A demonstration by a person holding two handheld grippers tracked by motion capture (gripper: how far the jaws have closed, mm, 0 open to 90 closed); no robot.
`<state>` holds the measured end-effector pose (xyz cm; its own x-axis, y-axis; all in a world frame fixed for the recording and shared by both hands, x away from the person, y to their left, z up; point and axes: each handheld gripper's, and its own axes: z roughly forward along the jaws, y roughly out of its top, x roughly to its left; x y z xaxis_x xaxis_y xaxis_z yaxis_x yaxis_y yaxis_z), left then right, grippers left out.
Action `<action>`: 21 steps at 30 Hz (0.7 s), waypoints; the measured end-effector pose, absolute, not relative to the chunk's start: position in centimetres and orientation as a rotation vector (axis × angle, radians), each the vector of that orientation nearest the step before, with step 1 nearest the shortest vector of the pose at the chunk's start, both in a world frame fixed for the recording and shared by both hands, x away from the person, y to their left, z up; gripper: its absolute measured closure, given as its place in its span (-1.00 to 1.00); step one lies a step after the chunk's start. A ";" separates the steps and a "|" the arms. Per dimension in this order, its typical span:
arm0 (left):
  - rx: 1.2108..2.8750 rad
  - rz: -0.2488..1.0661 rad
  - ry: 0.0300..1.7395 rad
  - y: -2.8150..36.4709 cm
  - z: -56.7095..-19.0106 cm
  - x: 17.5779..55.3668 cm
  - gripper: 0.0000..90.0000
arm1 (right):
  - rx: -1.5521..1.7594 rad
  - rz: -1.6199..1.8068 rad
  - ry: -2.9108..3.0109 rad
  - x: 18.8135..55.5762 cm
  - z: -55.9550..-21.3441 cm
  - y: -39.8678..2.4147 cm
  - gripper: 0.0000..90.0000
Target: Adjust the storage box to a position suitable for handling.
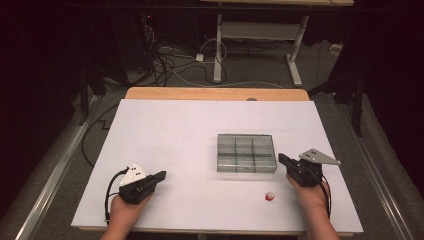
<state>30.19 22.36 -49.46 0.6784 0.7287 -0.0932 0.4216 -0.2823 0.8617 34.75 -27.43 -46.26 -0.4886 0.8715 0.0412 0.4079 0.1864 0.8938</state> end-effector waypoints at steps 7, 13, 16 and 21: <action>1.895 0.411 0.906 22.5 -49.5 30.1 0.95 | 1.220 1.253 1.974 36.6 -46.4 -27.3 1.00; 1.893 0.405 0.903 22.5 -49.5 30.1 0.95 | 1.263 1.216 1.950 39.1 -46.1 -27.3 1.00; 1.888 0.409 0.895 22.5 -49.5 29.9 0.95 | 1.266 1.218 1.935 39.9 -46.0 -27.4 1.00; 1.891 0.410 0.910 22.5 -49.5 30.0 0.95 | 1.290 1.219 1.910 40.8 -46.0 -27.7 1.00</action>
